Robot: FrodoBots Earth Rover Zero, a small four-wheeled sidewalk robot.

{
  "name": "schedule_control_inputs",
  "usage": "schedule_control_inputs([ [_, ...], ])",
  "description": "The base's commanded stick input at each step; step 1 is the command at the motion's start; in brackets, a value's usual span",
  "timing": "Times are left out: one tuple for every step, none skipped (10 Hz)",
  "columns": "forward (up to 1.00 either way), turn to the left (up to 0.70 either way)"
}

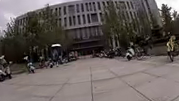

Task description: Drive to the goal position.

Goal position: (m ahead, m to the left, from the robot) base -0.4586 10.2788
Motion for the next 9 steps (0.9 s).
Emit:
schedule_control_inputs([
  [0.45, 0.00],
  [0.45, 0.00],
  [0.45, 0.00],
  [0.45, 0.00],
  [0.45, 0.00],
  [0.45, 0.00],
  [0.45, 0.00],
  [0.45, 0.00],
  [0.45, 0.00],
])
